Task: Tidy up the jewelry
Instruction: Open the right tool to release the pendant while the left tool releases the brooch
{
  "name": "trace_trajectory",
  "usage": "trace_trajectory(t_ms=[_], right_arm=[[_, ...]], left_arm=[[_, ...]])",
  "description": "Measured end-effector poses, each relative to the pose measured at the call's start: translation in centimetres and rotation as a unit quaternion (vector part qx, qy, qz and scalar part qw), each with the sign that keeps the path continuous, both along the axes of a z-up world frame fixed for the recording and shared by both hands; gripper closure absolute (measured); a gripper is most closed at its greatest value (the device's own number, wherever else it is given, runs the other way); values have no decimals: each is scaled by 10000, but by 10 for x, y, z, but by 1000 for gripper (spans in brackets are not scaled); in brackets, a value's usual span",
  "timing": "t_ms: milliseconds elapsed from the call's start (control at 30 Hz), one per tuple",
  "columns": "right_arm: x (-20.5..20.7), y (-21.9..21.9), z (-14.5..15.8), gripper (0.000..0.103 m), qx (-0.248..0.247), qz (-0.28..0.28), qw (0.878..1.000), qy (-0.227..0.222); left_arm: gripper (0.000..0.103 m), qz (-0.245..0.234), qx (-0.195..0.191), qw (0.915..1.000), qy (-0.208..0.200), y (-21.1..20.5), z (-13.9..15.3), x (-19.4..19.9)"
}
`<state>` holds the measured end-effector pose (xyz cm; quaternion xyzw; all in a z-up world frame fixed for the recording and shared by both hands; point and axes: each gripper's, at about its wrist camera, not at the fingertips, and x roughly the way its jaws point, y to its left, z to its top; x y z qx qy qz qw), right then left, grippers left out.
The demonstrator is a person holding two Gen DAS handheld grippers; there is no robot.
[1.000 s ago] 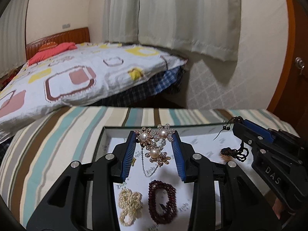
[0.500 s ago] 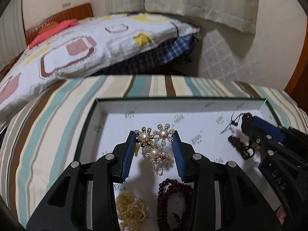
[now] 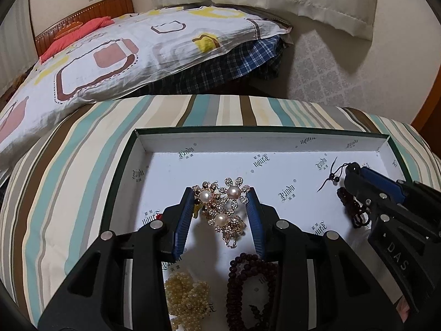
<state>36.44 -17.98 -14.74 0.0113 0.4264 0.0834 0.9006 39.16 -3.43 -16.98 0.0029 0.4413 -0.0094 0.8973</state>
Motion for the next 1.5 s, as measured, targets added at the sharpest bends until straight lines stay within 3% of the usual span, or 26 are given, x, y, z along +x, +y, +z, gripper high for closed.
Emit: trace_trajectory(t_ms=[133,233,467,600,900,1333,1500], right_arm=[[0,0,0,86,-2,-21,10000,-5],[-1,-2,0,84,36,-57,10000,-23],[-4,-2,2,80,39,-96,9999,-137],[-6,-3,5,69,53,-144,9996,-237],[-16,-6,13,68,103,-187,9986,-481],[-75,-12,47,68,327,-181,9945,-974],[-108,-11,44,67,319,-161,9940,-1032]], left_arm=[[64,16,-28,10000,-5,1,1,0],[52,39,-26,9999,-109,2,3,-2],[52,40,-18,9996,-266,1,8,-6],[48,62,-43,9994,-328,2,9,-8],[43,24,-156,9983,-564,2,21,-21],[37,87,-369,9928,-1138,7,61,-86],[36,133,-433,9912,-1242,11,64,-118]])
